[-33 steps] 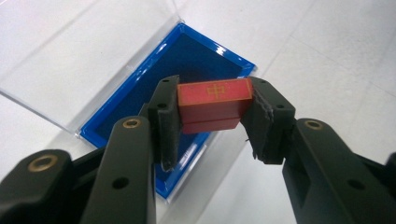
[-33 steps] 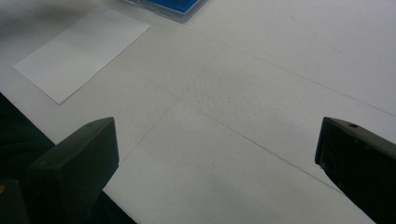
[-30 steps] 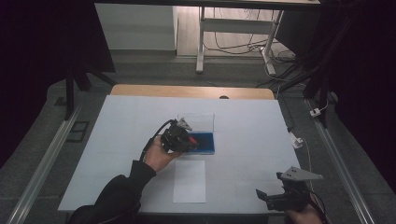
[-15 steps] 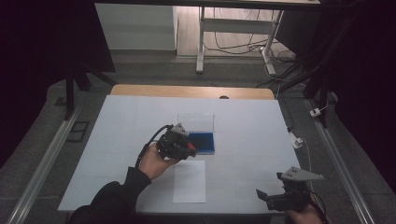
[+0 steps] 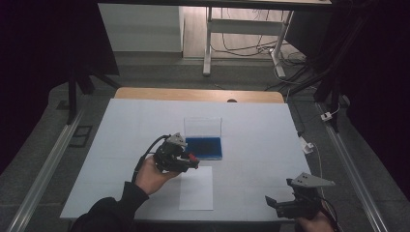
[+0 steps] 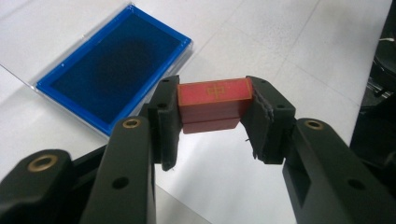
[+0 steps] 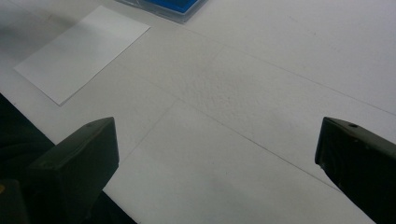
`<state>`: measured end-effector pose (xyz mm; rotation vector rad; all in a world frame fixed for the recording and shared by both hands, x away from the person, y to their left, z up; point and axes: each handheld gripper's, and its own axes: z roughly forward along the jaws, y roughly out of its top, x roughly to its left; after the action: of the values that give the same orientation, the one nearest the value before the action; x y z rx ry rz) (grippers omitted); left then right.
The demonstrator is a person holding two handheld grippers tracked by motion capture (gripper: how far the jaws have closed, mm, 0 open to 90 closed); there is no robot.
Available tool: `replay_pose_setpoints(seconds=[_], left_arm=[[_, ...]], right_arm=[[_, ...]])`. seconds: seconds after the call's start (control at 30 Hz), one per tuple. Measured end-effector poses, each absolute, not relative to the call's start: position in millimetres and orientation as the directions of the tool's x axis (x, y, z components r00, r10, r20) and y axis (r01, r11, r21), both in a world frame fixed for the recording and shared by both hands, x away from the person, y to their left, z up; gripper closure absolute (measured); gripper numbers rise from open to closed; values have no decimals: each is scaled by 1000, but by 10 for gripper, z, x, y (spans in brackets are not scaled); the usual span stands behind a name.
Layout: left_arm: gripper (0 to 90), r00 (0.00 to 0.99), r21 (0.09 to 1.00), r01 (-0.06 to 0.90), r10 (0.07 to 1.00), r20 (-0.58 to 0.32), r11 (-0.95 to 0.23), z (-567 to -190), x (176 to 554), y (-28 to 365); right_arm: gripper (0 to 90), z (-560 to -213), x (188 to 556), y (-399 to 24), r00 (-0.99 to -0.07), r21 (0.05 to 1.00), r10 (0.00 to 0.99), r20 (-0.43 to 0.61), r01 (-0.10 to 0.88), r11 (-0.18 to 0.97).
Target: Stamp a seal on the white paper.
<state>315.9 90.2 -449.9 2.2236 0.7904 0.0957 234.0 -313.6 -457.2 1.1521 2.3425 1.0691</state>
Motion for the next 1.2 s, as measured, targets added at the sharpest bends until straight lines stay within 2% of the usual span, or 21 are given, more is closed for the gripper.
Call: replay_pose_setpoints(seconds=[0.6,1.2], left_arm=[[579,811,673,512,559,-173,-534,-4581,2912,881],[580,822,635,499,554,-132,-590,-4907,2878,675]], right_arm=[[0,-4575,2339,-3126,-626,740,779,34,540,401],[0,-4576,2339,-3122,-627,739,778,33,540,403]])
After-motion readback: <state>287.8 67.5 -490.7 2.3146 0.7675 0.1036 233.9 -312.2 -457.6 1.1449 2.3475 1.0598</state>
